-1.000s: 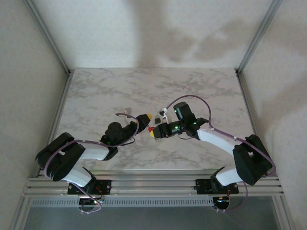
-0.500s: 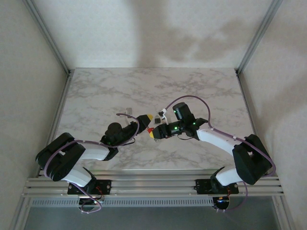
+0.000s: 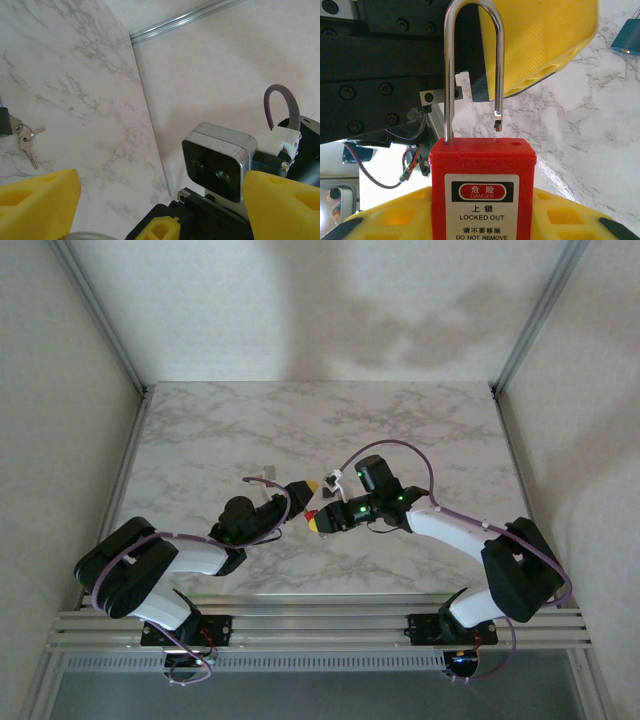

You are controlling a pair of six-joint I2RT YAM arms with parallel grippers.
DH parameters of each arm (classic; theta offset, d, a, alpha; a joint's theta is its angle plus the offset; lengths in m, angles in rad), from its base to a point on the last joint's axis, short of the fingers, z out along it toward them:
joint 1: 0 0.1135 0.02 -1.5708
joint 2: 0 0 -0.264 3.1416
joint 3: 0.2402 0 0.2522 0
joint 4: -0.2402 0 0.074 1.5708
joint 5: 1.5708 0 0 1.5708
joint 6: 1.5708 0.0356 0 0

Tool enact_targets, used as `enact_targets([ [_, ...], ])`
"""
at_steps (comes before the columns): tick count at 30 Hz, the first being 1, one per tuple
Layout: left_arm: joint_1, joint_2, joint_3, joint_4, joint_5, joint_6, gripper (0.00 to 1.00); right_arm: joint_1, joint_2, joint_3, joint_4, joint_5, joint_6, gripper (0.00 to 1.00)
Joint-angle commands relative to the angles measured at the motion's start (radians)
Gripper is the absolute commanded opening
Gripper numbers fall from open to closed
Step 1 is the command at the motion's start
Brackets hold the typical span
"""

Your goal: Lock with the key

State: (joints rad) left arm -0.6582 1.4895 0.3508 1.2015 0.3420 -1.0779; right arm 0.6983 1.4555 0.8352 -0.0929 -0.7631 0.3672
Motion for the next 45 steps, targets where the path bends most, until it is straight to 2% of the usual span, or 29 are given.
enact_targets([
  [1, -0.008, 0.0, 0.012, 0.036, 0.011, 0.006, 0.8, 0.021, 0.021, 0.041, -0.024, -0.015, -0.034, 0.0],
  [5, -0.008, -0.006, 0.019, 0.029, 0.011, 0.009, 0.77, 0.03, 0.022, 0.048, -0.036, -0.001, -0.042, 0.0],
  [15, -0.008, -0.083, -0.003, -0.057, -0.015, 0.044, 0.79, 0.03, -0.008, 0.041, -0.048, 0.052, -0.05, 0.0],
  [23, -0.008, -0.12, -0.021, -0.087, -0.01, 0.054, 0.74, 0.029, -0.01, 0.043, -0.058, 0.099, -0.048, 0.0],
  [32, -0.008, -0.212, -0.051, -0.19, -0.04, 0.098, 0.76, 0.029, -0.029, 0.034, -0.048, 0.083, -0.049, 0.0],
  [45, -0.008, -0.333, -0.055, -0.284, -0.061, 0.123, 0.6, 0.04, 0.004, 0.056, -0.093, 0.152, -0.07, 0.0],
])
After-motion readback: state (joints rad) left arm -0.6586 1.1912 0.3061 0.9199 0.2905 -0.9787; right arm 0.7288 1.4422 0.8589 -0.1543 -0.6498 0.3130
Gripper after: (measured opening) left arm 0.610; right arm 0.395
